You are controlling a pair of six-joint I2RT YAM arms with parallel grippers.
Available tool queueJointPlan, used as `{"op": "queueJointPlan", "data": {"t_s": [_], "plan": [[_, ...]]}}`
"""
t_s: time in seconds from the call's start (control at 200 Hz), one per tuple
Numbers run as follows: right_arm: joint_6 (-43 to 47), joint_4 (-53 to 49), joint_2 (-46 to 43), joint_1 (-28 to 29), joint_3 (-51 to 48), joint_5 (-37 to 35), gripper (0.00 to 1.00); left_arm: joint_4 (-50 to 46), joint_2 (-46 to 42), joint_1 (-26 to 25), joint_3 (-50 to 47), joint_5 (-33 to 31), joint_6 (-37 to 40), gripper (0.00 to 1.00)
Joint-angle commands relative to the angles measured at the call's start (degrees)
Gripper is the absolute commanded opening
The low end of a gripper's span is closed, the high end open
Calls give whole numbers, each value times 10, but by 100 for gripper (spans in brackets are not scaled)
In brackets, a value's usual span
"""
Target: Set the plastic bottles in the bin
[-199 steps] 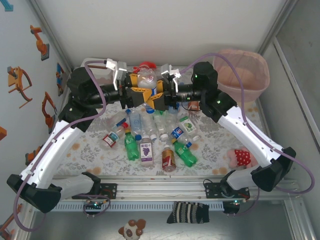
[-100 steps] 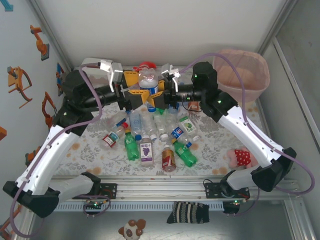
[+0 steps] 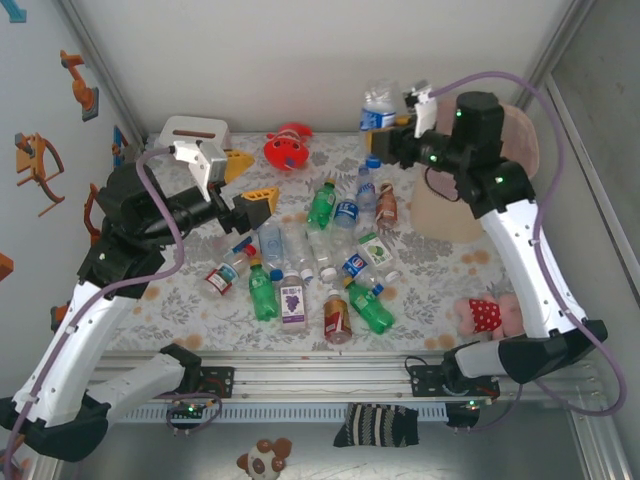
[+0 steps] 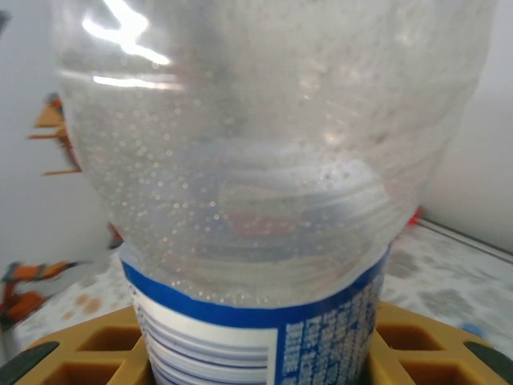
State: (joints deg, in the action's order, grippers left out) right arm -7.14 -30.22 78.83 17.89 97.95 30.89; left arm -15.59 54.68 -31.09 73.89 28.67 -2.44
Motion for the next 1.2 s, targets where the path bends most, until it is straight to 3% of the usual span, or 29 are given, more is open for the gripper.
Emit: {"op": "queueJointPlan", "data": {"t_s": [0.0,0.205,0.34,0.501,0.966,1.197], "plan": [[12,-70,19,-49,53,-57,44,-37,-7,0,-13,-42,25,86],[10,-160,85,-141,134,-102,44,-59,-8,1,-23,-61,38,86],[24,-223,132,-176,177,-167,44,-80,-3,2,-26,-75,47,86],[34,-277,184,-213,195,-193,43,-106,1,6,-30,-95,61,86],[81,-368,315,-227,193,-290,44,-168,20,17,-39,-127,85,86],[83,-386,375,-226,199,-250,45,-195,26,23,-49,-144,97,86]]}}
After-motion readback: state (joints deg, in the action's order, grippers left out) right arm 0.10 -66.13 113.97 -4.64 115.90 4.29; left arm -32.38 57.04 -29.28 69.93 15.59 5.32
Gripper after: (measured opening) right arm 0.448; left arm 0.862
